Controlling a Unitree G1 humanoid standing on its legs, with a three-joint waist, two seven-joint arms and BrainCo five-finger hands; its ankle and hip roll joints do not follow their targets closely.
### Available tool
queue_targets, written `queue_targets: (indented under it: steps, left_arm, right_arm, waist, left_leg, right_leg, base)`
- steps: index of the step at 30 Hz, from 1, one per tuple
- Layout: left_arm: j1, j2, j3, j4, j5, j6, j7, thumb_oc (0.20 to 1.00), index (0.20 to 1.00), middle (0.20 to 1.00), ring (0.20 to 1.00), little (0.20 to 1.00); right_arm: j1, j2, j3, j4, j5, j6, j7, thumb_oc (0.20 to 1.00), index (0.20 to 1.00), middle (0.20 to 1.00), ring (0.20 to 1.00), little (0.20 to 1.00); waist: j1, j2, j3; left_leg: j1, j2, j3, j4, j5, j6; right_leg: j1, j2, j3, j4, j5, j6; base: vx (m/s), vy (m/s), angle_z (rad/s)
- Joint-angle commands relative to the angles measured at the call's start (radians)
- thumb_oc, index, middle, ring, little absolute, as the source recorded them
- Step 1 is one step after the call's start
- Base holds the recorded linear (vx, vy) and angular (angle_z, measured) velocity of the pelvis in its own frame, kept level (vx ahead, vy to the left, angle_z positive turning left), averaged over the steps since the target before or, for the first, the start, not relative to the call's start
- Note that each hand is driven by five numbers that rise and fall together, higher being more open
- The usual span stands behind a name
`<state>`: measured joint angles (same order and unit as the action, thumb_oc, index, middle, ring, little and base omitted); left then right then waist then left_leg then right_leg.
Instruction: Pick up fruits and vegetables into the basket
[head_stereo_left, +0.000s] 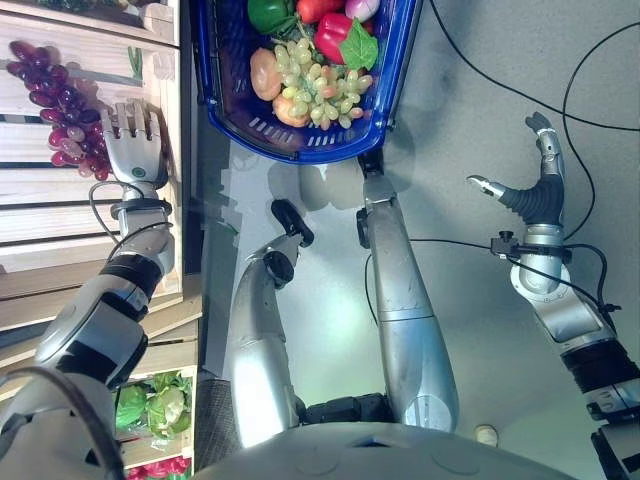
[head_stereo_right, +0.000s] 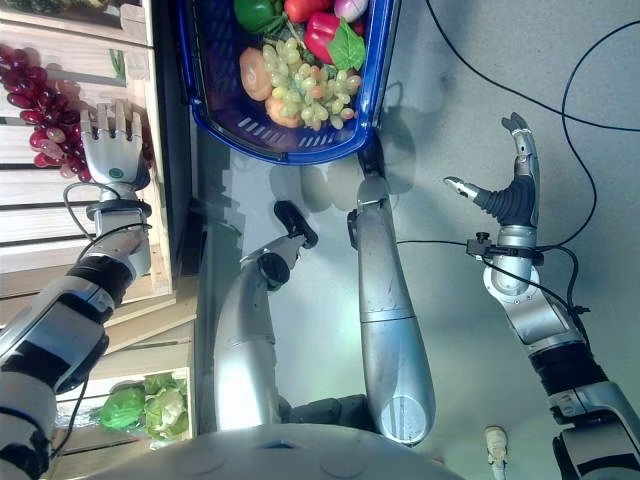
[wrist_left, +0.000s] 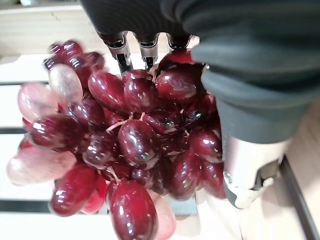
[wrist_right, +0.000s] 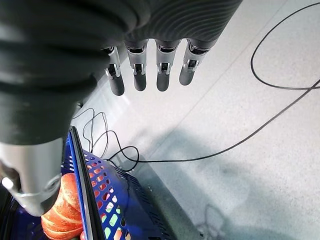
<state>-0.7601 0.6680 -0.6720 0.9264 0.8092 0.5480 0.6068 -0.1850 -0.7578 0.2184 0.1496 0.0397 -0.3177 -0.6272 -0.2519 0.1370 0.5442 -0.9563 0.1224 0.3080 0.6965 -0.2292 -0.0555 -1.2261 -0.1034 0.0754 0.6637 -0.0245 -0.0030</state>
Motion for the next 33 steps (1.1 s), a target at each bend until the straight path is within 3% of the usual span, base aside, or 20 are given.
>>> queue_targets:
  steps: [1,12,13,14,20,28,33]
  left_arm:
    - [0.079,0.048,0.048,0.135,-0.056,0.12,-0.03,1.0,1.0,1.0,1.0,1.0]
    - [0.069,0.03,0.063,0.201,-0.134,0.23,-0.104,1.0,1.0,1.0,1.0,1.0]
    - [0.071,0.028,0.065,0.197,-0.122,0.236,-0.124,0.357,0.357,0.357,0.357,0.357]
    - [0.071,0.028,0.063,0.198,-0.128,0.235,-0.12,0.2,0.2,0.2,0.2,0.2]
    - [0.078,0.019,0.065,0.197,-0.167,0.201,-0.082,0.2,0.2,0.2,0.2,0.2]
    - [0.125,0.014,0.096,0.179,-0.256,0.088,-0.031,0.2,0.2,0.2,0.2,0.2]
    - [0.151,0.015,0.141,0.164,-0.446,-0.091,-0.018,0.2,0.2,0.2,0.2,0.2]
  right_arm:
    - [0.006,0.022,0.04,-0.029,0.019,-0.067,-0.034,1.0,1.0,1.0,1.0,1.0]
    - [-0.023,0.025,0.054,0.012,0.025,-0.088,-0.056,1.0,1.0,1.0,1.0,1.0]
    - [-0.029,0.026,0.054,0.018,0.031,-0.089,-0.057,1.0,1.0,1.0,1.0,1.0]
    - [-0.03,0.025,0.054,0.02,0.032,-0.09,-0.058,1.0,1.0,1.0,1.0,1.0]
    - [-0.031,0.025,0.051,0.029,0.024,-0.102,-0.072,1.0,1.0,1.0,1.0,1.0]
    - [-0.004,0.024,0.026,0.018,0.0,-0.109,-0.069,1.0,1.0,1.0,1.0,1.0]
    - [0.029,0.022,0.015,0.016,-0.044,-0.117,-0.057,1.0,1.0,1.0,1.0,1.0]
  waist:
    - [-0.03,-0.002,-0.024]
    - [-0.023,-0.012,-0.024]
    - [-0.022,-0.013,-0.024]
    - [-0.021,-0.014,-0.024]
    - [-0.019,-0.012,-0.024]
    - [-0.016,-0.004,-0.024]
    - [-0.015,-0.004,-0.024]
  left_leg:
    - [-0.1,-0.008,-0.039,-0.014,0.028,0.009]
    - [-0.133,-0.013,-0.054,0.0,0.028,0.012]
    - [-0.138,-0.014,-0.058,0.004,0.026,0.013]
    - [-0.138,-0.014,-0.059,0.004,0.025,0.014]
    - [-0.125,-0.019,-0.061,-0.002,0.027,0.014]
    - [-0.048,-0.023,-0.053,-0.035,0.037,0.009]
    - [0.028,-0.026,-0.045,-0.057,0.042,0.01]
  right_leg:
    - [-0.001,0.01,-0.023,0.073,-0.15,0.068]
    - [-0.022,0.015,-0.028,0.079,-0.15,0.057]
    - [-0.025,0.016,-0.027,0.082,-0.15,0.056]
    - [-0.025,0.016,-0.027,0.082,-0.149,0.056]
    - [-0.015,0.01,-0.031,0.08,-0.151,0.056]
    - [0.056,-0.014,-0.04,0.049,-0.146,0.063]
    - [0.129,-0.031,-0.049,0.026,-0.142,0.069]
  base:
    - [0.0,0.0,0.0]
    - [0.0,0.0,0.0]
    - [0.0,0.0,0.0]
    - [0.0,0.0,0.0]
    - [-0.01,0.011,0.0]
    - [-0.01,0.025,0.01]
    - [0.0,0.015,0.0]
